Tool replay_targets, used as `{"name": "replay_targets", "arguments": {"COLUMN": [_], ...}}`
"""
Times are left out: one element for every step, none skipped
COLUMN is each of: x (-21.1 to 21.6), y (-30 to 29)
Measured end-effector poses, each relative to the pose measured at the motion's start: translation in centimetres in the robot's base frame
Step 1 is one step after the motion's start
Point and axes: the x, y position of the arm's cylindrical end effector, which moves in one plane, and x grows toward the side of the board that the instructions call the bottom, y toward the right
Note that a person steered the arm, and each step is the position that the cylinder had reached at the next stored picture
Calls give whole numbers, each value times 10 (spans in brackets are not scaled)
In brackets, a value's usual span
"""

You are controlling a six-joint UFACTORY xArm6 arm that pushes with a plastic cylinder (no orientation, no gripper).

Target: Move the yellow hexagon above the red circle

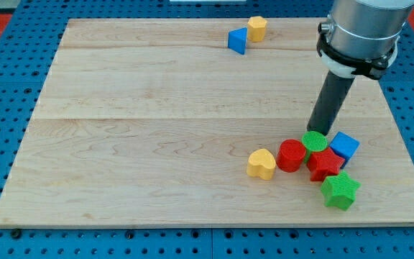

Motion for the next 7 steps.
{"name": "replay_targets", "arguments": {"x": [-49,-96,-175,-238,-278,-260,-220], "y": [0,15,11,17,4,-56,-100]}}
